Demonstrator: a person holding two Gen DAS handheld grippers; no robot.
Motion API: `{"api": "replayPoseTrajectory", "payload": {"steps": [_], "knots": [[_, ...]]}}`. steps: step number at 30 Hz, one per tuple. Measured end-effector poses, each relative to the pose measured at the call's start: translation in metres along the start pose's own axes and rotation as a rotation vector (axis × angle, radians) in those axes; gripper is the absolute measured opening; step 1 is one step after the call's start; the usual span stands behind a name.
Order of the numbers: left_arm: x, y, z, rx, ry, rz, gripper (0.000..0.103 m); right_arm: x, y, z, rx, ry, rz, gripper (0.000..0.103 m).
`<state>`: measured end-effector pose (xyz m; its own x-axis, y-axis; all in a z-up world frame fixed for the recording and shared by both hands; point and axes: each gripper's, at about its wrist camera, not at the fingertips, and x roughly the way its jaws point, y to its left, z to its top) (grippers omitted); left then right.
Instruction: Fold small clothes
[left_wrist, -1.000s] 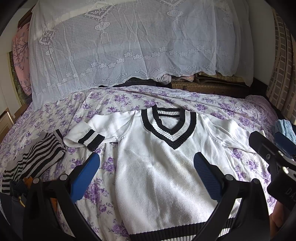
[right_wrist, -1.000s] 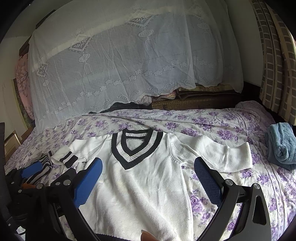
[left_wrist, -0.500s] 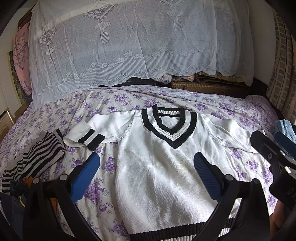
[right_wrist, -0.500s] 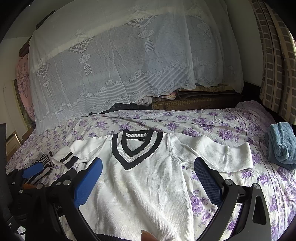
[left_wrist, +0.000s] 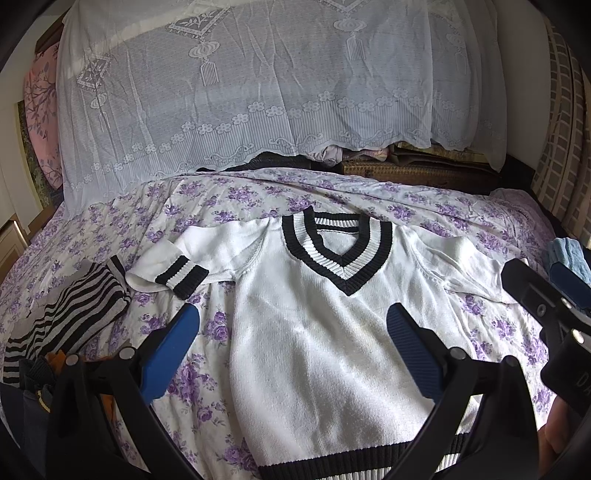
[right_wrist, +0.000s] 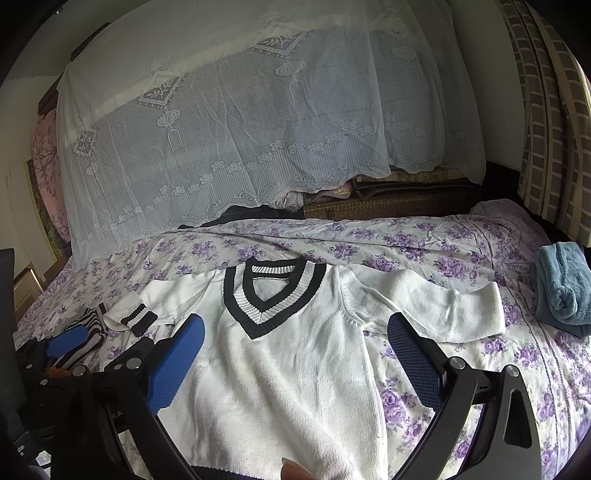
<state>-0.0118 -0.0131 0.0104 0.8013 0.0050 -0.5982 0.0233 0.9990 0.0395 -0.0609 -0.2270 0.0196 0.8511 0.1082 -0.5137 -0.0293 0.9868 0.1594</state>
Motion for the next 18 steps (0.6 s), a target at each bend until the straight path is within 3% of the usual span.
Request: {"api": "replayPoseTrajectory", "payload": {"steps": [18], "knots": [[0.0005,-0.0021,-0.0048,-0.001,0.008,0.0,0.099,-0.0014,-0.0008,0.0002,0.007,0.002,0.002,0.1]]}}
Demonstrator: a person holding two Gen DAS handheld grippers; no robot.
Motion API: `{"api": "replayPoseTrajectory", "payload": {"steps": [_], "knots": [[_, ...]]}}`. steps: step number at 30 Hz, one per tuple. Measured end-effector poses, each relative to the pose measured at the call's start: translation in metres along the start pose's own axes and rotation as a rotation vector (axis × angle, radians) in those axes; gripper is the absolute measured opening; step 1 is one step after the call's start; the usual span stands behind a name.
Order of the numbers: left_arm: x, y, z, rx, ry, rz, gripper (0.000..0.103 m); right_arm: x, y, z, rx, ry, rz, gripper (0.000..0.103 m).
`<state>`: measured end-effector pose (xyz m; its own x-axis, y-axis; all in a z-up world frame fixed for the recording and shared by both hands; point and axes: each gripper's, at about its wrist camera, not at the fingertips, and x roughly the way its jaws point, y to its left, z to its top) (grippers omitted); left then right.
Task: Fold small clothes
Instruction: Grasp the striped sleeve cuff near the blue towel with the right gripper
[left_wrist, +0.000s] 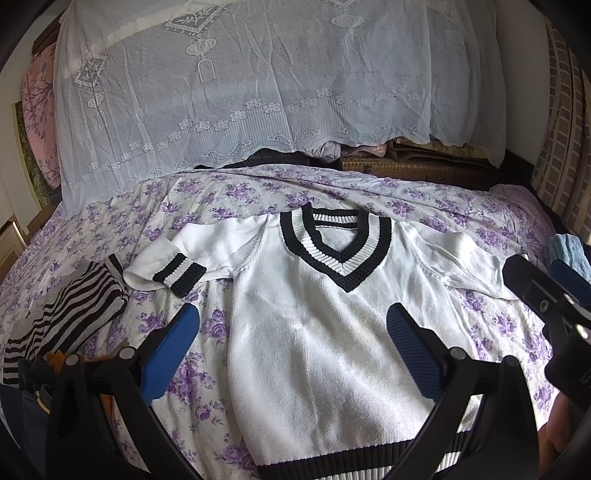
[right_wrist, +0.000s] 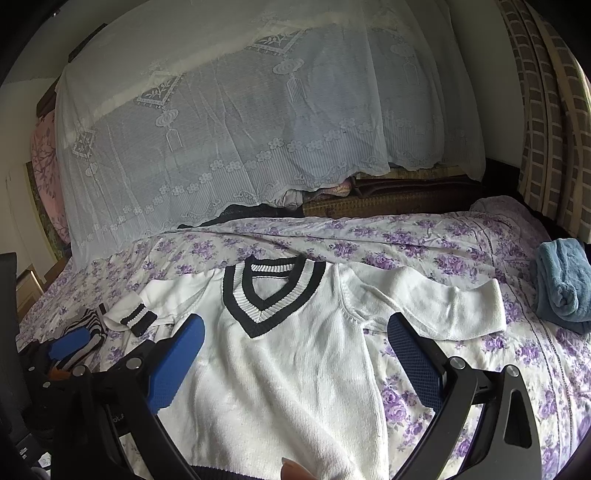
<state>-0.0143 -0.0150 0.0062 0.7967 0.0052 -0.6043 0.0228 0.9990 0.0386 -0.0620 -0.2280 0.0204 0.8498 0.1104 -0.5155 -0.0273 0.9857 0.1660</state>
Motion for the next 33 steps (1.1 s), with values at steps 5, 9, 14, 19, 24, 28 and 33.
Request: {"api": "replayPoseTrajectory", "payload": {"steps": [5,9,14,19,24,28,33], "knots": [[0.01,0.003,-0.009,-0.013,0.018,-0.005,0.099,0.0,0.004,0.0,0.005,0.001,-0.005,0.1],[0.024,0.012,-0.01,-0.026,0.001,-0.035,0.099,0.015,-0.004,0.0,0.033,0.017,0.028,0.1],[0.062,0.03,-0.008,-0.086,0.092,-0.092,0.099,0.068,-0.057,0.0,0.234,0.129,0.187,0.1],[0.104,0.047,-0.003,-0.167,0.239,-0.137,0.099,0.119,-0.141,-0.023,0.535,0.293,0.241,0.1],[0.144,0.039,0.002,-0.161,0.326,-0.108,0.099,0.128,-0.22,-0.079,0.933,0.274,0.296,0.1],[0.177,0.013,0.012,-0.049,0.365,-0.055,0.099,0.141,-0.24,-0.084,1.016,0.216,0.252,0.099],[0.206,-0.015,0.012,0.093,0.331,0.038,0.099,0.165,-0.251,-0.062,0.954,0.16,0.104,0.097]]}}
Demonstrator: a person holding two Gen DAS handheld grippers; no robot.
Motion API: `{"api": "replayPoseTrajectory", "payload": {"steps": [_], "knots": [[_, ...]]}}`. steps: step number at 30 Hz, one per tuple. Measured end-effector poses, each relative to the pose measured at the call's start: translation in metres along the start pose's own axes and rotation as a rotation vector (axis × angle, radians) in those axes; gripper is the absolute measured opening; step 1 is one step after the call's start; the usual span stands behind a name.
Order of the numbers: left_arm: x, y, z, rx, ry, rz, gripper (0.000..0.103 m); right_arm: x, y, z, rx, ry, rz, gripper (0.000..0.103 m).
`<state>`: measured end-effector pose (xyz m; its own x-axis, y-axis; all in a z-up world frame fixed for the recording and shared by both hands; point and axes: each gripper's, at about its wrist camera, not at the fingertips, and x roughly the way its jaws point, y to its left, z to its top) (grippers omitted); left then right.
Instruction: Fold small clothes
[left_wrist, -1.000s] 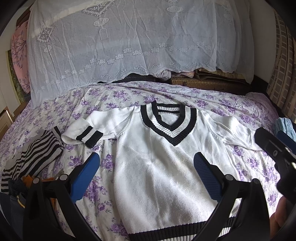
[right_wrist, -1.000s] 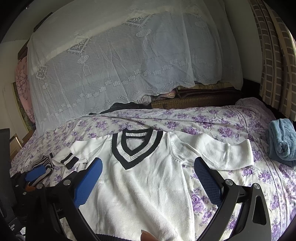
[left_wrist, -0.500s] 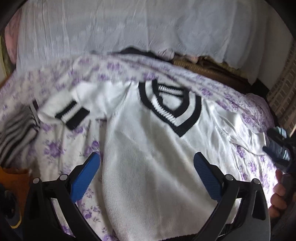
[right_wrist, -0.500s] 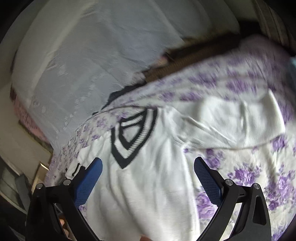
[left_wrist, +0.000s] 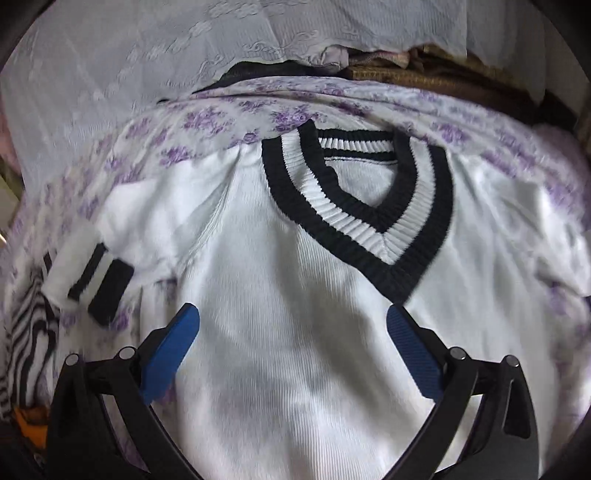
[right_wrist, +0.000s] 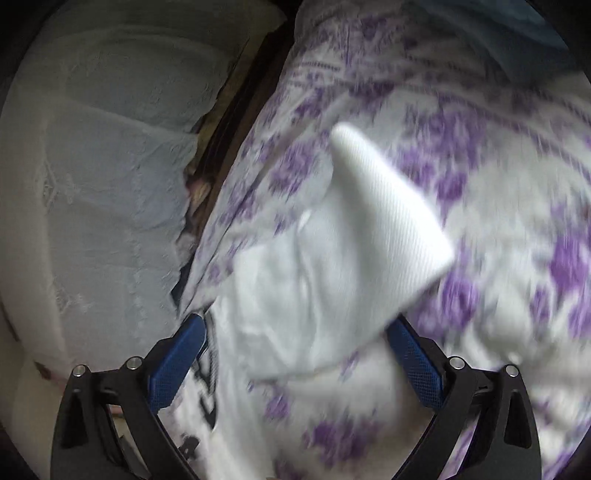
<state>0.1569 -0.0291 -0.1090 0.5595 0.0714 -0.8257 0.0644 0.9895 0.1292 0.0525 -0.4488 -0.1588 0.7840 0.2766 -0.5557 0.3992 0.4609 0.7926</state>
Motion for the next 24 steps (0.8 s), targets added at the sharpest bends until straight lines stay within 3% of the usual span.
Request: {"api": "replayPoseTrajectory", "payload": {"steps": [2,3,4,6,7,11,13,15,16,17,18,19,23,24], "knots": [[0.02,-0.001,-0.009,0.005,0.024,0.0,0.099,0.002,0.003,0.012,-0.037,-0.075,-0.028,0.089],[0.029,0.001,-0.012,-0.001,0.04,-0.012,0.099,0.002,0.004,0.016,-0.045,-0.109,-0.034,0.078],[0.037,0.005,-0.016,-0.026,0.041,-0.046,0.099,-0.001,0.004,0.019,-0.054,-0.172,-0.013,0.059],[0.036,0.015,-0.016,-0.076,0.018,-0.092,0.099,-0.011,0.002,0.023,-0.049,-0.231,0.061,0.037],[0.035,0.015,-0.014,-0.075,0.022,-0.095,0.099,-0.019,0.004,0.03,-0.04,-0.25,0.089,0.032],[0.034,0.01,-0.012,-0.042,-0.002,-0.05,0.099,-0.029,0.024,0.026,-0.122,-0.288,0.053,0.027],[0.034,0.007,-0.015,-0.037,-0.012,-0.044,0.099,-0.03,0.021,0.02,-0.082,-0.308,0.018,0.025],[0.034,0.008,-0.015,-0.037,-0.014,-0.045,0.099,-0.038,0.007,0.019,-0.063,-0.308,0.04,0.025],[0.033,0.009,-0.016,-0.038,-0.014,-0.045,0.099,-0.039,0.003,0.02,-0.057,-0.287,0.068,0.029],[0.033,0.009,-0.017,-0.037,-0.014,-0.043,0.099,-0.031,0.007,0.022,-0.049,-0.243,0.091,0.042],[0.032,0.007,-0.019,-0.035,-0.015,-0.04,0.099,-0.026,-0.005,0.027,-0.041,-0.215,0.101,0.069],[0.032,0.007,-0.019,-0.034,-0.017,-0.038,0.099,-0.018,-0.01,0.029,-0.012,-0.185,0.09,0.072],[0.032,0.008,-0.02,-0.042,-0.02,-0.042,0.099,0.002,-0.023,0.042,0.081,-0.171,0.09,0.069],[0.032,0.008,-0.02,-0.043,-0.021,-0.043,0.099,0.002,-0.026,0.046,0.095,-0.171,0.088,0.057]]}}
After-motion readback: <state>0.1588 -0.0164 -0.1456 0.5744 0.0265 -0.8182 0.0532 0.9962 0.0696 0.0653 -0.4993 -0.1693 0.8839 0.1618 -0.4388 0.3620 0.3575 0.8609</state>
